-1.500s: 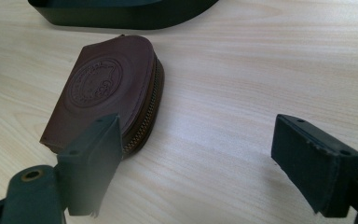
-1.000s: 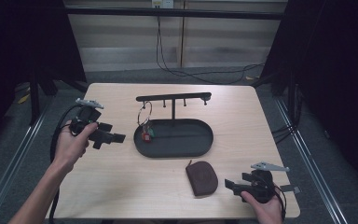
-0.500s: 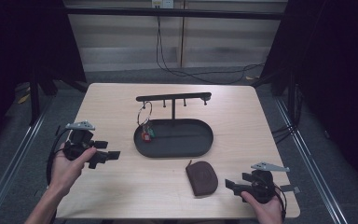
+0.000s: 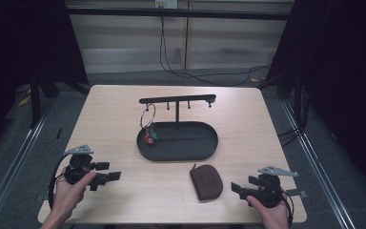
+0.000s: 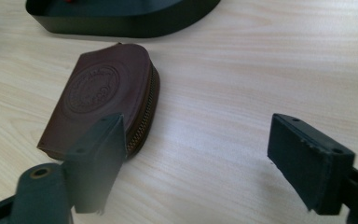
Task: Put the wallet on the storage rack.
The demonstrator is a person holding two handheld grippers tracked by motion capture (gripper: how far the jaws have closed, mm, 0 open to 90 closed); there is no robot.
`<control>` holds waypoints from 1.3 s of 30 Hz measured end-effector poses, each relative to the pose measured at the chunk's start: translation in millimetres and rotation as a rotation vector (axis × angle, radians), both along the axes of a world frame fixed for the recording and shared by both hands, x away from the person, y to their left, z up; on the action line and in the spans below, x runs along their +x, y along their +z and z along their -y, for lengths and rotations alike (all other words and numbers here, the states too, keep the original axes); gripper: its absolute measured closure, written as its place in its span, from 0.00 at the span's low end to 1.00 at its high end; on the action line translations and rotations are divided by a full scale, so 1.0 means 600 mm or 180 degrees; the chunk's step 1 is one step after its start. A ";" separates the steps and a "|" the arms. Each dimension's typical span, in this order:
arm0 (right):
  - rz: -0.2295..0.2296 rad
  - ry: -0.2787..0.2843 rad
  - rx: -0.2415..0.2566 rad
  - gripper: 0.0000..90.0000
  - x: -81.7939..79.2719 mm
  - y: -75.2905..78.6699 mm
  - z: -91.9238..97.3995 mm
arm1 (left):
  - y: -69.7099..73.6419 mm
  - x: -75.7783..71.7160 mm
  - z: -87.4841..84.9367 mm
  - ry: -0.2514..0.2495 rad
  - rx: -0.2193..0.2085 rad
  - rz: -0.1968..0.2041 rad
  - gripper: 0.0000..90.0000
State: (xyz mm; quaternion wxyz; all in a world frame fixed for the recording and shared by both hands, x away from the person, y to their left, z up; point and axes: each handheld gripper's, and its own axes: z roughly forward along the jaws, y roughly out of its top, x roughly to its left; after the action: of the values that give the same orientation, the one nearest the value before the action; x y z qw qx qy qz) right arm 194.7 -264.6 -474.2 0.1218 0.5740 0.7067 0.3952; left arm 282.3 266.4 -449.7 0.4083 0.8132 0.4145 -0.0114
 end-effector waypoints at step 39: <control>-0.0491 0.0560 -0.0302 0.43 0.087 0.057 -0.091 | -0.024 -0.081 0.000 -0.0210 -0.0235 0.0006 0.29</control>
State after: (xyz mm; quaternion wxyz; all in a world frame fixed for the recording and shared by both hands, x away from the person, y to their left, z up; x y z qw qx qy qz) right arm 246.9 -209.8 -440.1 0.0590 0.5321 0.7795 0.3251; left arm 233.8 266.1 -464.2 0.4378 0.8108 0.3864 -0.0394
